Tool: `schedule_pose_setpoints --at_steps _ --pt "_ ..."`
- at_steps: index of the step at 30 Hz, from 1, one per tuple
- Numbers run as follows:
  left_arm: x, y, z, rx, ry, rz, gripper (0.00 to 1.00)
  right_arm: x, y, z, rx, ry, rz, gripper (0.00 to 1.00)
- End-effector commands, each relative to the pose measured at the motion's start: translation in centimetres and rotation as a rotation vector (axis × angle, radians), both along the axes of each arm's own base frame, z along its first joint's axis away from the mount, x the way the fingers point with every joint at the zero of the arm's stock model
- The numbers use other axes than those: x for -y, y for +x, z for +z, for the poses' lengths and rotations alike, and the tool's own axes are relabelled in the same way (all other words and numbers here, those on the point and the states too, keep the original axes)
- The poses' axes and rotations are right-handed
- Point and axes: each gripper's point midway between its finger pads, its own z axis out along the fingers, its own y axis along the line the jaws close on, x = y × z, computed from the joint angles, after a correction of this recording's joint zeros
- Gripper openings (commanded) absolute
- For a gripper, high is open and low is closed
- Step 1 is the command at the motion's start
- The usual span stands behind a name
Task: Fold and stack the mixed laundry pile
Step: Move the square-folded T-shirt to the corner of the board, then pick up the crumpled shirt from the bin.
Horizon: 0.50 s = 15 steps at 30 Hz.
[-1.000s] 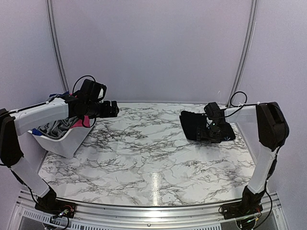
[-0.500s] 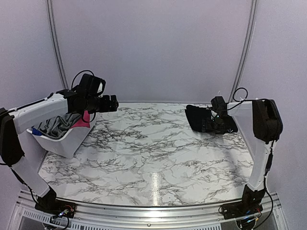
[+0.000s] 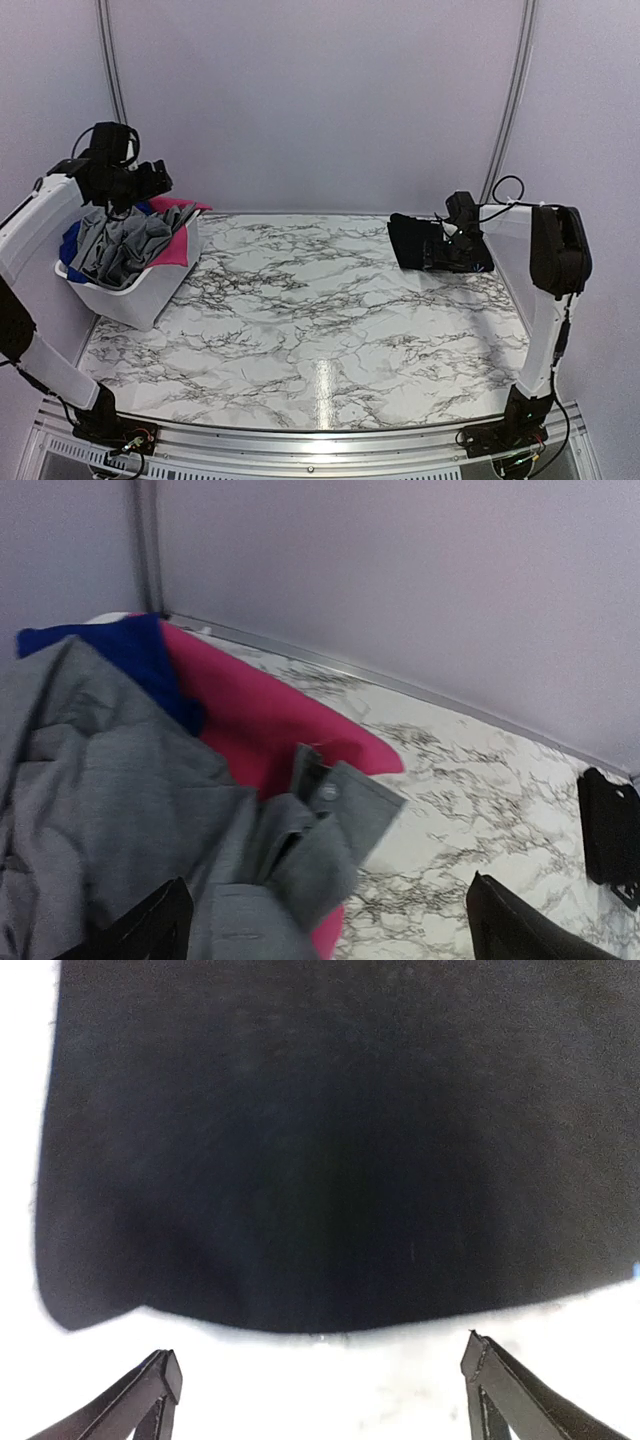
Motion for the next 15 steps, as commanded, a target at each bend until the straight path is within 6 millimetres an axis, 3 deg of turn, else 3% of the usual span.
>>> schedule_pose_setpoints --at_steps 1,4,7,12,15 --pt "-7.9 -4.8 0.6 -0.087 0.079 0.196 0.99 -0.6 -1.0 6.2 0.096 0.047 0.053 0.94" --pt "-12.4 -7.1 -2.2 -0.211 0.141 0.311 0.99 -1.4 -1.5 8.8 0.148 0.087 0.080 0.94" --pt "-14.9 -8.9 -5.6 -0.316 0.128 0.364 0.99 -2.2 -1.8 11.3 0.201 0.100 0.114 0.94" --pt "-15.6 -9.5 -10.4 -0.446 0.132 0.355 0.98 -2.1 -1.8 14.7 0.276 0.062 0.158 0.94" --pt "-15.3 -8.5 -12.1 -0.468 0.126 0.315 0.87 -1.1 -1.4 17.0 0.345 0.012 0.134 0.98"
